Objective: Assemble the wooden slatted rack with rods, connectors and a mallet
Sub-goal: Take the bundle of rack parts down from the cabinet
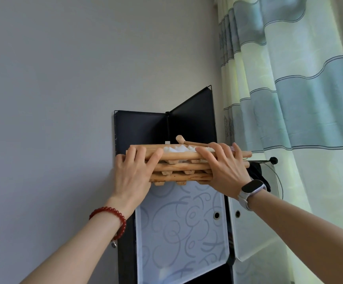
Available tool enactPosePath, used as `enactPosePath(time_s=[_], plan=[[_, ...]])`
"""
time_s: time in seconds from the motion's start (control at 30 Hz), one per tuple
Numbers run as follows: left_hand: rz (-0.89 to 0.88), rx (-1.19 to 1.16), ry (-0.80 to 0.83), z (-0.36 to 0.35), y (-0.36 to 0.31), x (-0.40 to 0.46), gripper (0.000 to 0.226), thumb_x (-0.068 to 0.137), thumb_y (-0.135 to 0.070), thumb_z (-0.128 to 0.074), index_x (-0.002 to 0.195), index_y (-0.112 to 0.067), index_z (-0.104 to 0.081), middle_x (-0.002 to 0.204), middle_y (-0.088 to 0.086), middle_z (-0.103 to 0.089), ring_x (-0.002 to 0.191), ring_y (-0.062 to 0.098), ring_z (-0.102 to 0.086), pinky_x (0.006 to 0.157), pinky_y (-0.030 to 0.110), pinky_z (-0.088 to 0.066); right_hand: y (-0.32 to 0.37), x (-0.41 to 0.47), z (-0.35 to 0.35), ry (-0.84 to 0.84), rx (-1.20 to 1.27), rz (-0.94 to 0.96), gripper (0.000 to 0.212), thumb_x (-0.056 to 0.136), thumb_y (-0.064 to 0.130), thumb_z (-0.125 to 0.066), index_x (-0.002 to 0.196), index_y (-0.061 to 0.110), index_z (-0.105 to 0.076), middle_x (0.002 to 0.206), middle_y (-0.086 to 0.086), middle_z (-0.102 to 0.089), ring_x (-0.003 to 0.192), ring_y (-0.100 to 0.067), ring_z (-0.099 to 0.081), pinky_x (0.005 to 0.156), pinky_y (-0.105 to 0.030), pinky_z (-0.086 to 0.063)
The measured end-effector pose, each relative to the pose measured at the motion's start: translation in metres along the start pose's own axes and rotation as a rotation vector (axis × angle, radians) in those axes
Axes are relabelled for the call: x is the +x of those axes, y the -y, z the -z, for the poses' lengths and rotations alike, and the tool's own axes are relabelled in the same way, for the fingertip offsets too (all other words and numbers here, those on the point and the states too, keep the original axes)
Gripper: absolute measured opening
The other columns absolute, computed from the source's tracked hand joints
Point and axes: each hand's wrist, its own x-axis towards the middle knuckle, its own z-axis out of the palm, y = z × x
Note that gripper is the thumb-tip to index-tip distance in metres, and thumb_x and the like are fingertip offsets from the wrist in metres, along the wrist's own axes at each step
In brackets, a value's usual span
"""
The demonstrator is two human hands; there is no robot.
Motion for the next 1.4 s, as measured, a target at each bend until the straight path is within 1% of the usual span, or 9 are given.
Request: enactPosePath(time_s=[0.2,0.33,0.5,0.6,0.77,1.0,1.13,1.2,1.4], plan=[[0.089,-0.028,0.004,0.002,-0.011,-0.004,0.086,0.049,-0.007,-0.083,0.125,-0.024,-0.047,0.098,0.01,-0.052,0.09,0.03,-0.05,0.063,0.038,-0.044,-0.002,-0.005,-0.003,-0.008,0.033,0.032,0.09,0.055,0.046,-0.083,0.13,0.022,-0.039,0.1,-0.008,-0.059,0.086,-0.031,-0.057,0.078,-0.053,-0.046],[0.177,-0.152,0.117,0.001,-0.01,-0.011,0.087,0.051,-0.012,-0.082,0.127,-0.027,-0.041,0.128,0.015,-0.044,0.123,0.038,-0.037,0.088,0.057,-0.044,0.0,-0.005,-0.003,-0.02,0.063,0.035,0.086,0.056,0.044,-0.083,0.128,0.023,-0.04,0.097,-0.008,-0.059,0.085,-0.032,-0.057,0.077,-0.054,-0.045],[0.522,-0.78,0.263,0.029,-0.009,-0.012,0.073,0.067,-0.037,-0.052,0.138,-0.034,-0.038,0.154,-0.005,-0.006,0.142,0.013,0.002,0.116,0.046,-0.017,-0.006,-0.006,-0.004,-0.032,0.087,0.048,0.084,0.057,0.041,-0.083,0.127,0.022,-0.039,0.097,-0.009,-0.058,0.083,-0.033,-0.056,0.077,-0.055,-0.044],[0.833,-0.937,0.351,0.042,0.008,0.005,0.06,0.082,-0.059,-0.046,0.136,-0.033,-0.045,0.151,-0.001,-0.024,0.139,0.021,-0.022,0.113,0.042,-0.026,-0.004,-0.01,-0.006,-0.04,0.092,0.045,0.084,0.057,0.038,-0.084,0.127,0.022,-0.039,0.097,-0.01,-0.057,0.084,-0.033,-0.056,0.079,-0.055,-0.043],[1.13,-1.274,0.739,0.052,0.02,0.019,0.047,0.081,-0.063,-0.059,0.111,-0.027,-0.058,0.103,0.0,-0.063,0.091,0.022,-0.065,0.089,0.041,-0.05,0.0,-0.016,-0.008,-0.057,0.104,0.046,0.086,0.056,0.036,-0.085,0.128,0.022,-0.04,0.098,-0.01,-0.057,0.084,-0.033,-0.055,0.079,-0.055,-0.042],[1.194,-1.293,0.44,0.045,-0.002,0.01,0.044,0.079,-0.062,-0.062,0.103,-0.025,-0.059,0.094,-0.002,-0.063,0.084,0.02,-0.066,0.064,0.033,-0.056,-0.005,-0.02,-0.012,-0.03,0.087,0.073,0.095,0.052,0.03,-0.088,0.132,0.023,-0.038,0.103,-0.008,-0.056,0.085,-0.031,-0.056,0.078,-0.054,-0.045],[1.632,-1.471,-0.026,0.036,-0.022,-0.004,0.086,0.067,-0.058,-0.076,0.135,-0.024,-0.038,0.138,0.009,-0.04,0.118,0.032,-0.05,0.086,0.055,-0.051,-0.008,-0.024,-0.014,-0.02,0.106,0.054,0.094,0.053,0.028,-0.086,0.132,0.024,-0.037,0.107,-0.008,-0.053,0.085,-0.03,-0.053,0.079,-0.053,-0.043],[1.834,-1.716,-0.064,0.04,-0.043,-0.013,0.099,0.065,-0.055,-0.077,0.145,-0.027,-0.025,0.149,0.011,-0.027,0.132,0.037,-0.036,0.097,0.063,-0.04,-0.009,-0.026,-0.015,-0.017,0.12,0.043,0.093,0.053,0.026,-0.086,0.132,0.025,-0.037,0.109,-0.009,-0.05,0.085,-0.029,-0.052,0.08,-0.053,-0.042],[1.867,-2.01,-0.093,0.041,-0.085,0.006,0.101,0.05,-0.049,-0.085,0.131,-0.021,-0.033,0.128,0.004,-0.052,0.123,0.034,-0.049,0.1,0.068,-0.033,-0.004,-0.026,-0.014,-0.034,0.169,0.056,0.092,0.052,0.028,-0.086,0.131,0.025,-0.039,0.112,-0.007,-0.04,0.09,-0.027,-0.043,0.077,-0.053,-0.044]])
